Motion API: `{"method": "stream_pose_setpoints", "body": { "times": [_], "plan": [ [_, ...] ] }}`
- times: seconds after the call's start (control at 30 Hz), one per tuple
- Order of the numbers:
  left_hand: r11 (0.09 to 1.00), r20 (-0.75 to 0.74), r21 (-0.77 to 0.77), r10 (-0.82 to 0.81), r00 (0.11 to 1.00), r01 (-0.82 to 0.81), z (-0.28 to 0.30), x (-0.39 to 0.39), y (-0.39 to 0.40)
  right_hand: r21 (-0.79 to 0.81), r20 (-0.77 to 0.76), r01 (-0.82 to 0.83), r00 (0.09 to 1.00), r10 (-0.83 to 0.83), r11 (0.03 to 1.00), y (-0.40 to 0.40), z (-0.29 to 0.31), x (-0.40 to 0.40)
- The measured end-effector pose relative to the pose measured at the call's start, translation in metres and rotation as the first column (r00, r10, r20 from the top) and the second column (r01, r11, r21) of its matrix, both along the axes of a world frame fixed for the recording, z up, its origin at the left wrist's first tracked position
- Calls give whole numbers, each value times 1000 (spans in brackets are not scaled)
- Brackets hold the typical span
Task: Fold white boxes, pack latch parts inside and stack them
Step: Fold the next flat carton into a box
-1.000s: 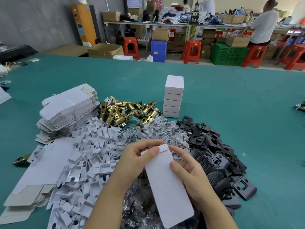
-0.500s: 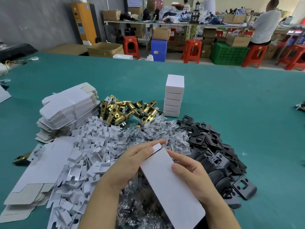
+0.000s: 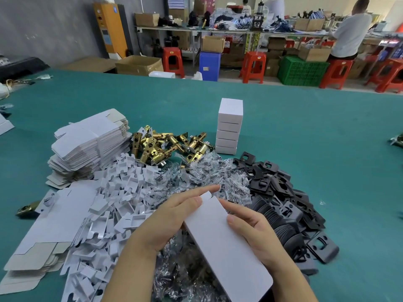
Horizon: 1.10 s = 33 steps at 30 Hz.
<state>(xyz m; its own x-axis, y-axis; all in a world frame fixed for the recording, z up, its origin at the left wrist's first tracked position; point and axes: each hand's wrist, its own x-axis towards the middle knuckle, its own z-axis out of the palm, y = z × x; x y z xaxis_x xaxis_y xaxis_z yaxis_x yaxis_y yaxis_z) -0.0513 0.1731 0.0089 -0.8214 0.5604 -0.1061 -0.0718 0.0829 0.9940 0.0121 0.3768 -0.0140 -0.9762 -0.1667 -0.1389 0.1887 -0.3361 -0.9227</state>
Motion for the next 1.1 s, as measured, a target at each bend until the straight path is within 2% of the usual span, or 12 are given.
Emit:
{"method": "stream_pose_setpoints", "body": {
  "times": [0.67, 0.93, 1.1],
  "plan": [
    [995, -15, -97, -5, 1000, 3, 0, -2, 0, 5, -4, 12, 1000, -12, 1000, -3, 5, 2],
    [992, 58, -67, -102, 993, 105, -1, 0, 0, 63, -9, 23, 1000, -23, 998, -1, 7, 0],
    [973, 16, -126, -195, 981, 195, 7, -1, 5, 55, -6, 22, 1000, -22, 998, 0, 7, 1]
  ]
}}
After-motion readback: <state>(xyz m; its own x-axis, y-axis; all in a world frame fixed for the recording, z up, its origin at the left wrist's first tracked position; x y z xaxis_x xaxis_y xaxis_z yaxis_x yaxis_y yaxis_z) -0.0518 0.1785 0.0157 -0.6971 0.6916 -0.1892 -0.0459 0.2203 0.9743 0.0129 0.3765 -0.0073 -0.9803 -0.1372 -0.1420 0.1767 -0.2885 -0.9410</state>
